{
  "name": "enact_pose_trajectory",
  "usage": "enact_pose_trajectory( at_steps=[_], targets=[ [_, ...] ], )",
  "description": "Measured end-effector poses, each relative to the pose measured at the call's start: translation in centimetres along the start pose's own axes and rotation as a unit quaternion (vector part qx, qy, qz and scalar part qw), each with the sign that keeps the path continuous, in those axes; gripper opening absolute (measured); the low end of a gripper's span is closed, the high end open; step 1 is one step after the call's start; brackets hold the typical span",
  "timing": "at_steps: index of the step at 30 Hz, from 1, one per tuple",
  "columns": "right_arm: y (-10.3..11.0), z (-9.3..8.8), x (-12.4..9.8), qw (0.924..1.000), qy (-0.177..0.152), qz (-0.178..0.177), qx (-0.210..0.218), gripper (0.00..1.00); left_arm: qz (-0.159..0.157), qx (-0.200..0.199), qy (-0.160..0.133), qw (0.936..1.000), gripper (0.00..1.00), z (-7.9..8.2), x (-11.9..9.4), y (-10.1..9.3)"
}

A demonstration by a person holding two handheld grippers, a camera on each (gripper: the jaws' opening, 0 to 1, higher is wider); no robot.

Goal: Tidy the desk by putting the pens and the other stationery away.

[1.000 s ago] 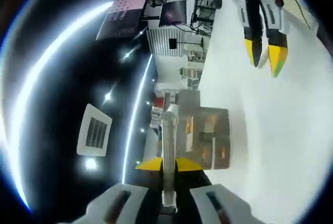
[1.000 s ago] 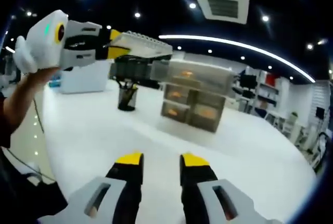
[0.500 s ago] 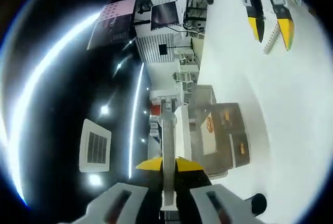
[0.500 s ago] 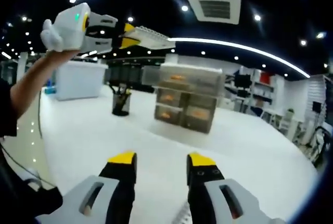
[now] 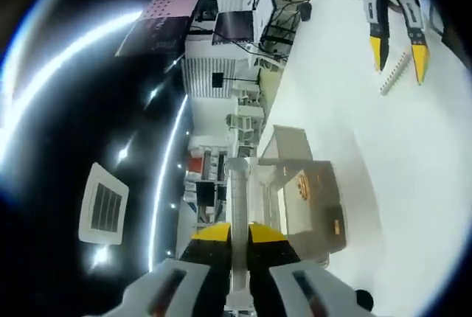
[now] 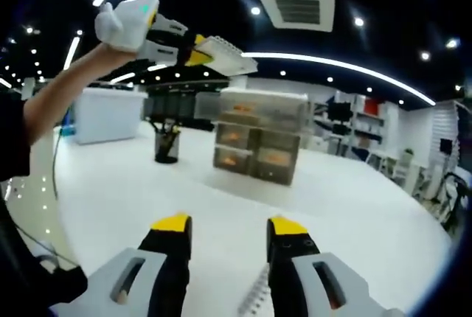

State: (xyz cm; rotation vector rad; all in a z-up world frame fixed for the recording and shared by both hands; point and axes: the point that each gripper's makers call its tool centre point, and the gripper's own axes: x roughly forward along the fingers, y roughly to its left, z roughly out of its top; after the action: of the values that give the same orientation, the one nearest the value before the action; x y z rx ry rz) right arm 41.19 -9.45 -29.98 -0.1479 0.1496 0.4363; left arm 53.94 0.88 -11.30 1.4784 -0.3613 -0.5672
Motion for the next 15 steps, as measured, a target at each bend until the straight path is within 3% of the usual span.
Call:
enact_pose_trajectory(
  at_steps=[7,15],
  targets=[
    [-0.5,0.0,-0.2,1.0,-0.004,-0.008,0.0,0.37,-0.067,-0.059,-0.003,0.996,0.07,-1.1,2.5,-0.4],
    [-1.0,-0.2,-0.4,0.9999,-0.003,-0.013,0.005,0.37,-0.112,-0.063,0.015,0.9915,0.07,-2.7,4.6,-1.1]
  ],
)
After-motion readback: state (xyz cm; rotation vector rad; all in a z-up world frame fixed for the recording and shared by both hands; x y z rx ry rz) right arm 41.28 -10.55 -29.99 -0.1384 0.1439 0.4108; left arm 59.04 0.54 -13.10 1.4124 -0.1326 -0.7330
